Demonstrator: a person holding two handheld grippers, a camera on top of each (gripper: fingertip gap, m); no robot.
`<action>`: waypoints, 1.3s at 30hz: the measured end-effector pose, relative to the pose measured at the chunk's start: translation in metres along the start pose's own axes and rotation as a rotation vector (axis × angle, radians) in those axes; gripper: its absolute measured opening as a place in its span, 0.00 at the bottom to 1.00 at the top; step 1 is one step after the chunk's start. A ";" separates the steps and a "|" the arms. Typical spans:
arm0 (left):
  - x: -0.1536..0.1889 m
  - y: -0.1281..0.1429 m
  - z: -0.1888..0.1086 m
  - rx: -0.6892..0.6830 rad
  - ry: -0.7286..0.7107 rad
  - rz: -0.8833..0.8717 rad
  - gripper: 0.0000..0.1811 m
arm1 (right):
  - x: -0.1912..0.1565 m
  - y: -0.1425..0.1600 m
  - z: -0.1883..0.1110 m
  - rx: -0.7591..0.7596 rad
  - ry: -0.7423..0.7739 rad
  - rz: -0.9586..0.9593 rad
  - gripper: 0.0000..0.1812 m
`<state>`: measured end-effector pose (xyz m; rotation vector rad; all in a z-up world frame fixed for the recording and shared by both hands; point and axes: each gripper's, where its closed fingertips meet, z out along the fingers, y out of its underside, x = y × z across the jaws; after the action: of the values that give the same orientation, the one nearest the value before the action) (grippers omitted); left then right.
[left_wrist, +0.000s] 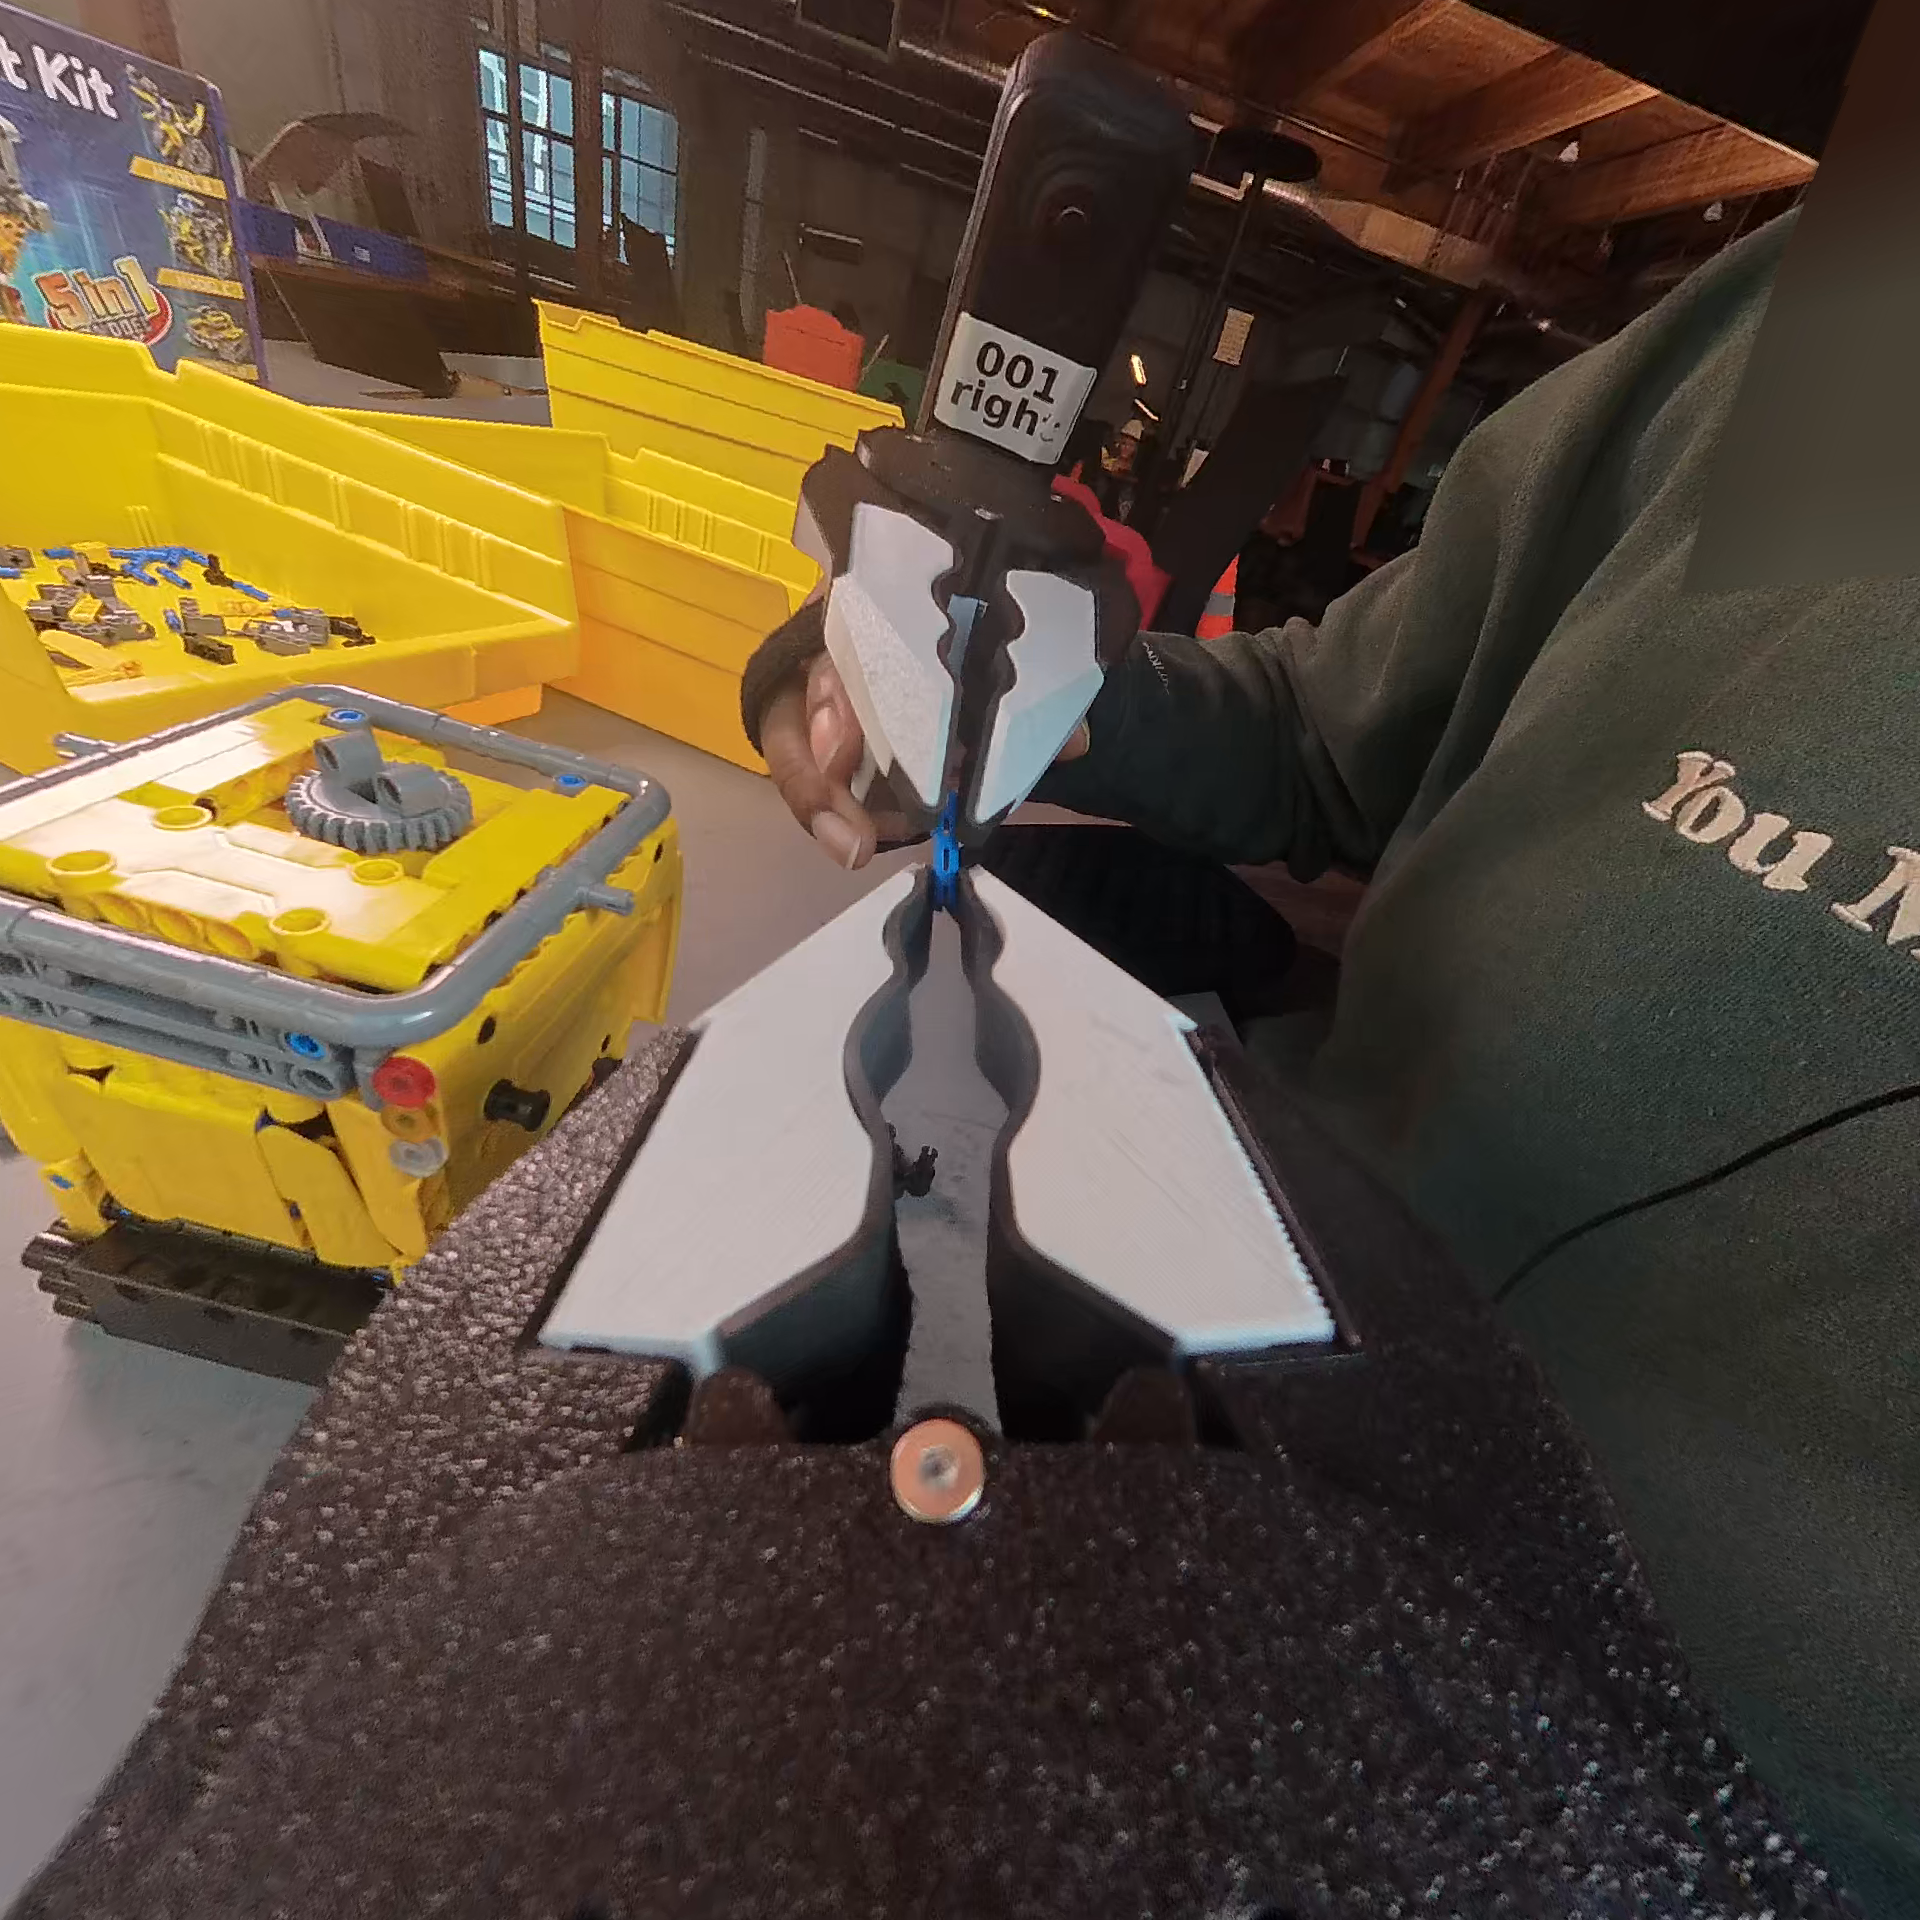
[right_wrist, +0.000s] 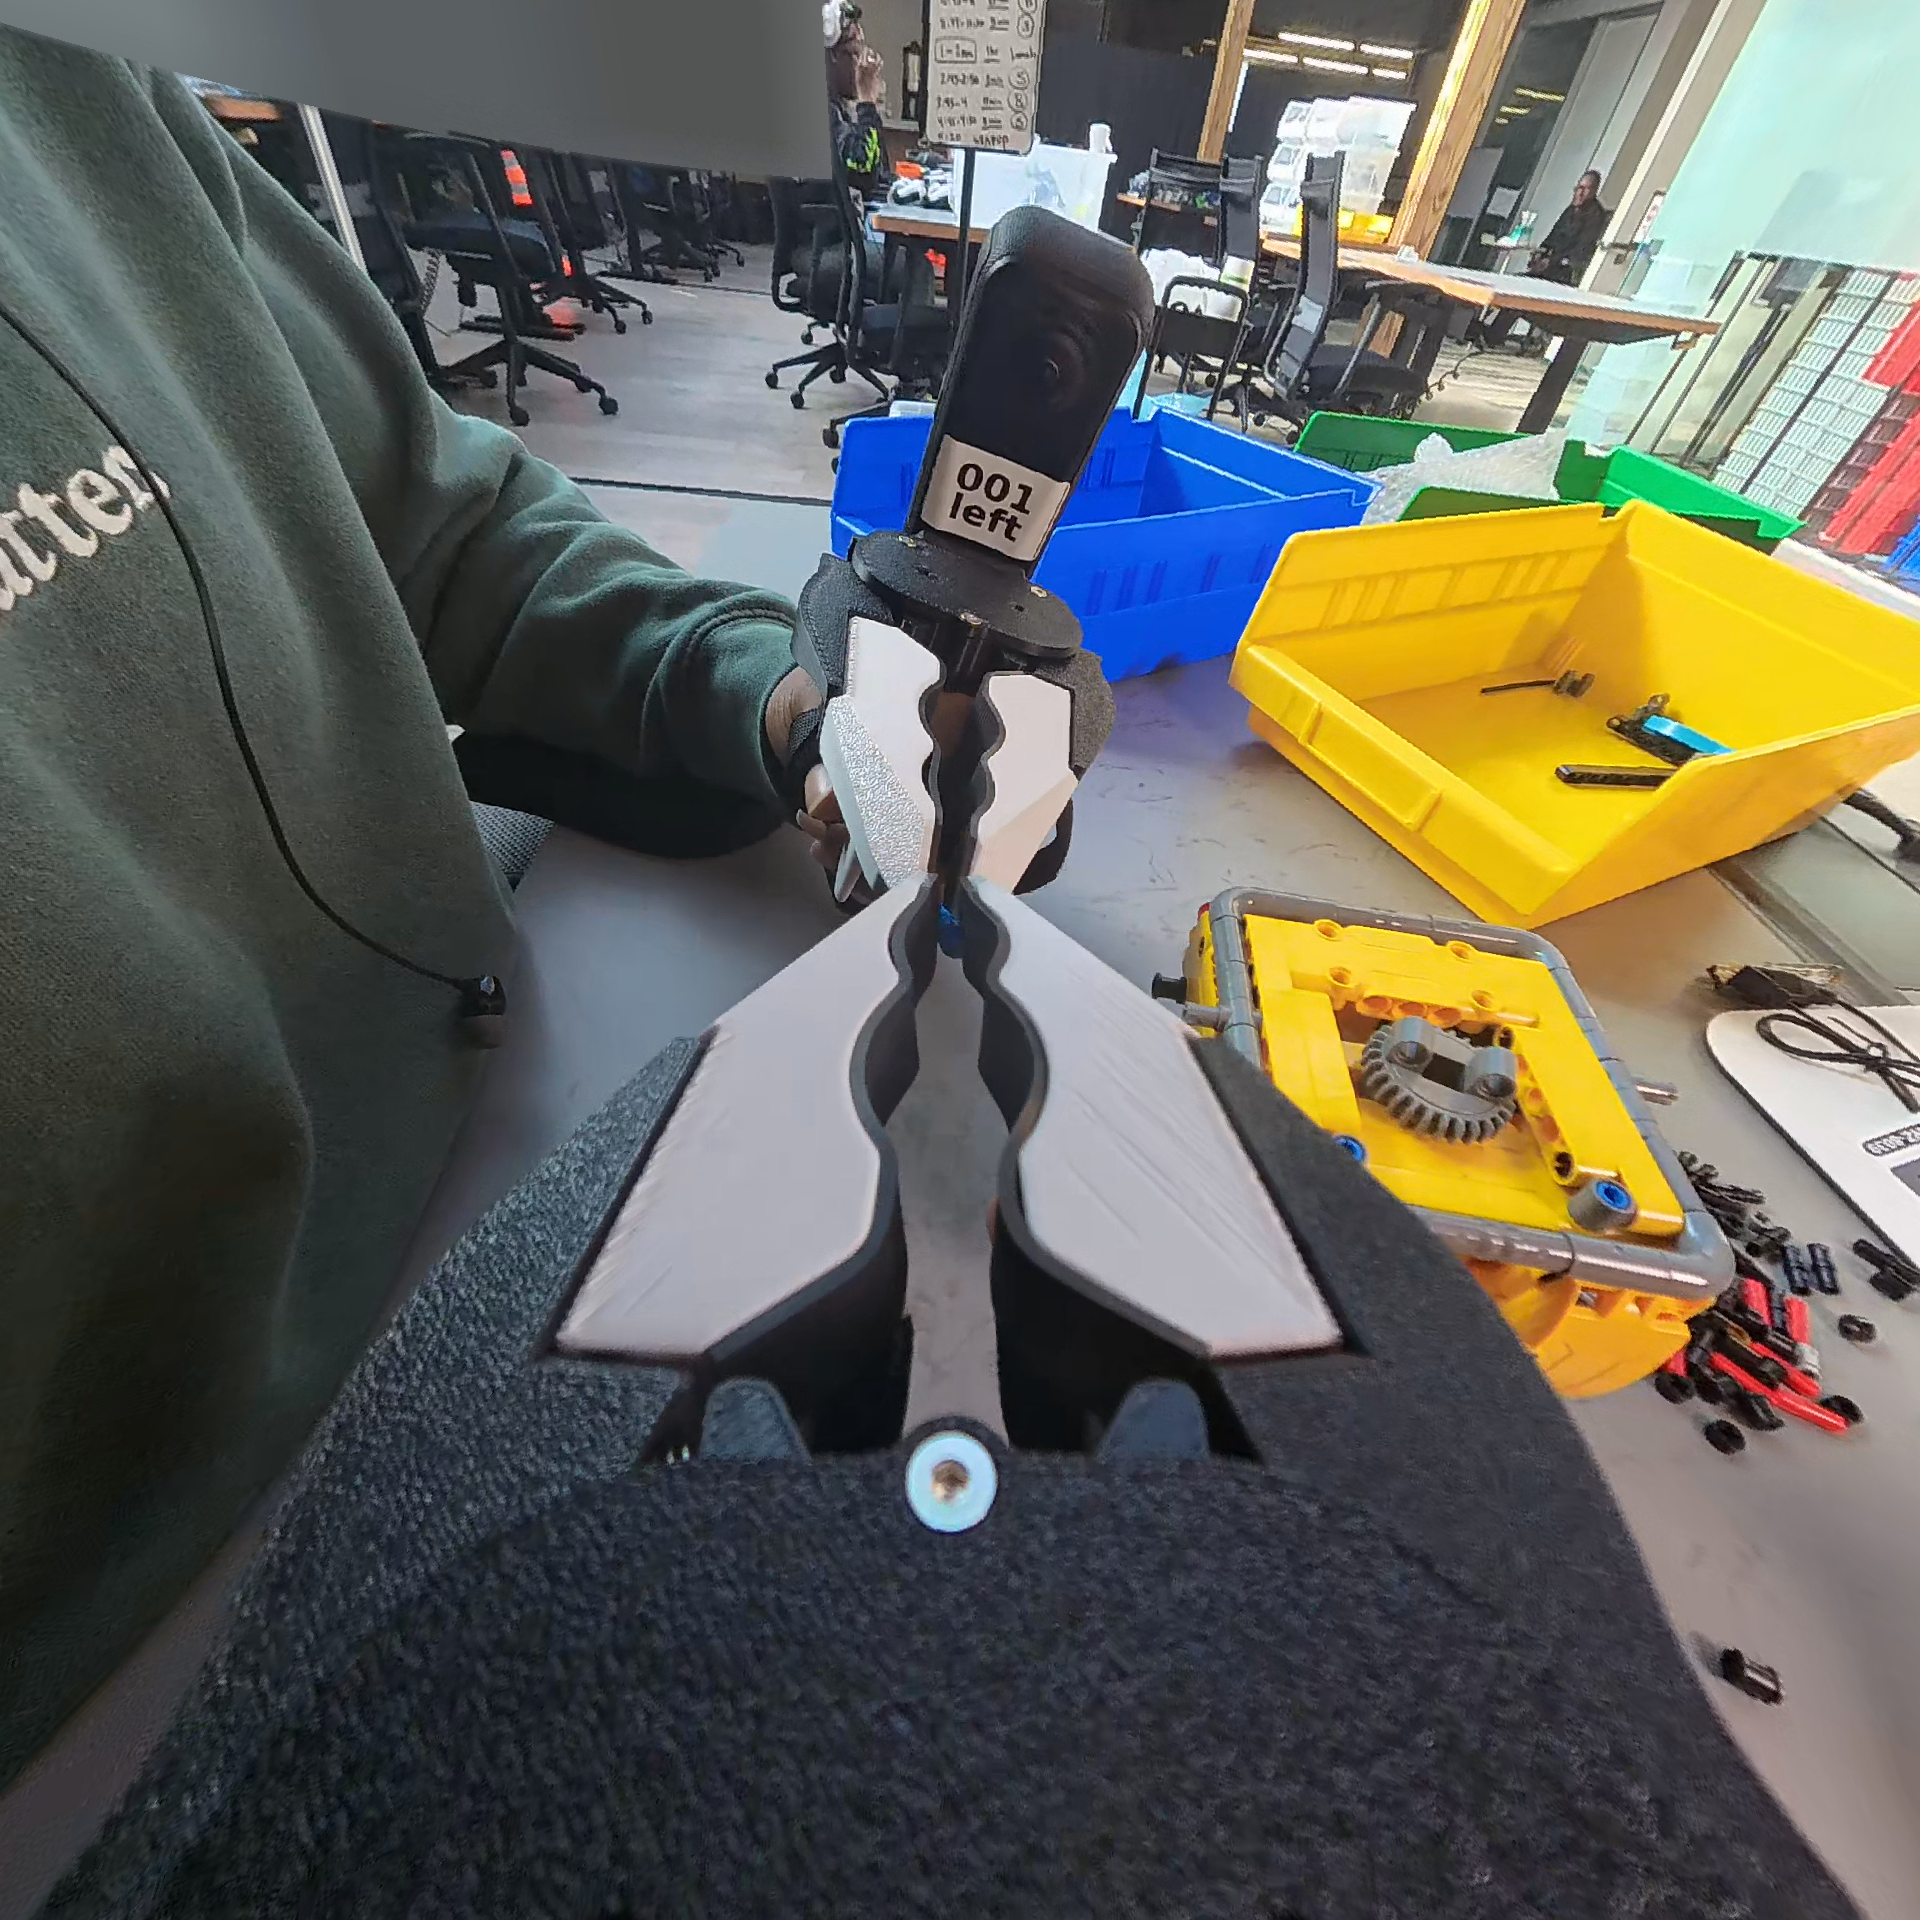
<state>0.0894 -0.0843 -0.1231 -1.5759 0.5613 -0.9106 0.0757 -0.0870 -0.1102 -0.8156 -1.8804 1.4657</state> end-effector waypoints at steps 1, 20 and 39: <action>0.000 0.000 0.000 -0.001 0.002 -0.004 0.02 | 0.000 0.000 0.000 0.002 -0.001 0.001 0.02; -0.010 0.015 0.005 -0.048 -0.013 -0.051 0.02 | 0.001 0.033 -0.004 0.024 -0.102 0.088 0.07; -0.012 0.018 0.005 -0.069 0.004 -0.106 0.02 | 0.003 0.036 -0.002 0.072 -0.114 0.132 0.05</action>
<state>0.0885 -0.0754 -0.1438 -1.6796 0.5211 -0.9825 0.0790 -0.0759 -0.1442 -0.8519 -1.8746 1.6838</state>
